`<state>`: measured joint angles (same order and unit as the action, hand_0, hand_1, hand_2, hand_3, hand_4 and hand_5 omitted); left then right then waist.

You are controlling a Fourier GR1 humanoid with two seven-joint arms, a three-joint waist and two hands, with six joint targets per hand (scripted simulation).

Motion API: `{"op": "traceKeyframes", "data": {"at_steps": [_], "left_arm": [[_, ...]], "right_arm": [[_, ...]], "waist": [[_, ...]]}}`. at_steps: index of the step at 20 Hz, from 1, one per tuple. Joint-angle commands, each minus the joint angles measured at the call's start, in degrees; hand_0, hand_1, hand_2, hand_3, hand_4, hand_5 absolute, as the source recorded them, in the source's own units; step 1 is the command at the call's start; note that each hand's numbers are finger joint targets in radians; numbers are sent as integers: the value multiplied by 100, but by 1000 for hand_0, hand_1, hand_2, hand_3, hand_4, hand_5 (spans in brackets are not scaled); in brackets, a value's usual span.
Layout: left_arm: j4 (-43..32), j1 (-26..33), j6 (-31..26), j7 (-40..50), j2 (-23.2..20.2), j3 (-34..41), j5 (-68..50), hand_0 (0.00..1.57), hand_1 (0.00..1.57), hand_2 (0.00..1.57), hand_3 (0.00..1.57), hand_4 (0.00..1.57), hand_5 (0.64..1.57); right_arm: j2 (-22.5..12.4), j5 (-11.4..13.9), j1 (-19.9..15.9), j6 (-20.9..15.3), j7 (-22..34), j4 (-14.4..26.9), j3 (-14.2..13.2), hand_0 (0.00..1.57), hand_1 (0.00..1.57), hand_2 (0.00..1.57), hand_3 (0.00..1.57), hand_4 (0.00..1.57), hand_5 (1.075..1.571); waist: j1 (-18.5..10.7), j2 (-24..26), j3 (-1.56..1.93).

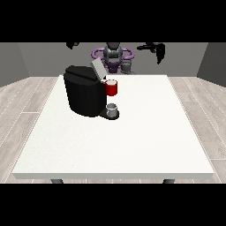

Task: Insert the coffee pod into the coffee machine and close the lid

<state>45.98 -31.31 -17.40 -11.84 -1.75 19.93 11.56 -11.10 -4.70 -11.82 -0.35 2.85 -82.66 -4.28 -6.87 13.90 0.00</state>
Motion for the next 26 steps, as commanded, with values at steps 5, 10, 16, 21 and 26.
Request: {"op": "traceKeyframes", "data": {"at_steps": [5,10,16,21,26], "left_arm": [[1115,652,-127,238,90,-284,-464,0,0,0,0,222,1571],[1797,1105,94,588,122,-409,-657,0,0,0,0,0,1571],[2587,1232,189,799,171,-761,-999,0,0,0,0,0,1571],[2940,1493,449,867,158,-1002,-930,0,0,0,0,0,1571],[2995,1649,295,962,-287,-721,-1201,0,0,0,0,0,1571]], "right_arm": [[159,308,-294,128,-254,76,324,0,0,0,0,161,1571],[175,136,-471,338,-21,139,234,0,0,0,0,0,1571],[7,-35,-1075,478,-316,954,-203,0,0,0,0,0,1571],[54,45,-1563,417,-279,1265,-208,0,0,0,0,0,1571],[441,287,-1411,313,-211,1190,230,0,0,0,0,0,1571]], "waist": [[-139,-377,2],[-16,-559,2],[-236,-1030,3],[-122,-1320,1],[193,-1195,0]]}}
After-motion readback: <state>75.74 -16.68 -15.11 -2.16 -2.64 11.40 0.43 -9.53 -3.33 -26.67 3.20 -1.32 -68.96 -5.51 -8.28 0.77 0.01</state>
